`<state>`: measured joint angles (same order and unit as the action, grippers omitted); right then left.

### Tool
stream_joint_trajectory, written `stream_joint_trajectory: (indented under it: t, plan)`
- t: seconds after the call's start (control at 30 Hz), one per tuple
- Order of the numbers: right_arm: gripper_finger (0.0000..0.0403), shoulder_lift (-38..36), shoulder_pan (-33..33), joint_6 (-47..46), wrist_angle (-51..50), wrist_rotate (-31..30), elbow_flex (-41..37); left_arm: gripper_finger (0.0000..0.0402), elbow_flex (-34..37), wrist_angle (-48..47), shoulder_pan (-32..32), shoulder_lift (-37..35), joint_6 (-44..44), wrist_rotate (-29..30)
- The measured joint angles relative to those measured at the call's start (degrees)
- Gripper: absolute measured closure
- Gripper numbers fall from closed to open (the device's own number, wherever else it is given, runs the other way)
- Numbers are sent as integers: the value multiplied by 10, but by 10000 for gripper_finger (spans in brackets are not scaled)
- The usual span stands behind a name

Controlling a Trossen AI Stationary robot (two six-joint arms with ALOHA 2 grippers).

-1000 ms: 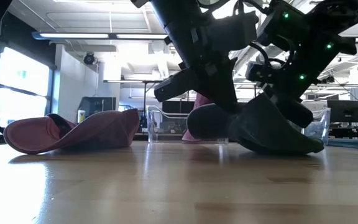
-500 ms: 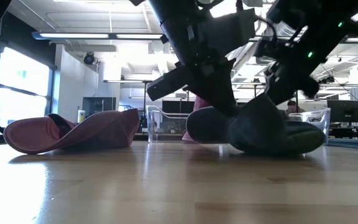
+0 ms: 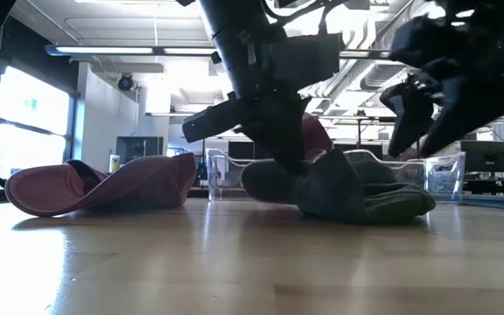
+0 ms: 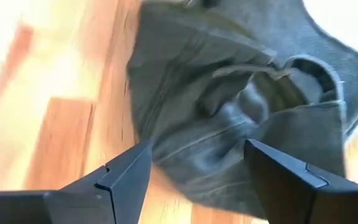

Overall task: Pick & Place hat
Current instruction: Put the top black cap into the right transparent bin

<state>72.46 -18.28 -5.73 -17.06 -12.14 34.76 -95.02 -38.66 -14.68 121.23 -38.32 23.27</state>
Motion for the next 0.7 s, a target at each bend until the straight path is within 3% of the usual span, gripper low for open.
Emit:
stream_joint_trajectory:
  t: [0.23, 0.4, 0.57, 0.63, 0.7]
  plan:
    - [165, 109, -57, 153, 40, -56, 0, 399, 0, -6, 0, 0, 2, -15]
    - [236, 179, -58, 199, 109, -96, 5, 399, 0, -9, 0, 0, 2, -13]
    - [371, 183, -56, 170, 106, -43, 24, 399, 1, -40, 0, -11, -2, 11]
    - [383, 179, -55, 152, 108, -7, 44, 399, -1, -38, 3, -22, -10, 19]
    - [366, 176, -48, 110, 105, 32, 69, 399, 0, -47, 5, -32, -18, 22]
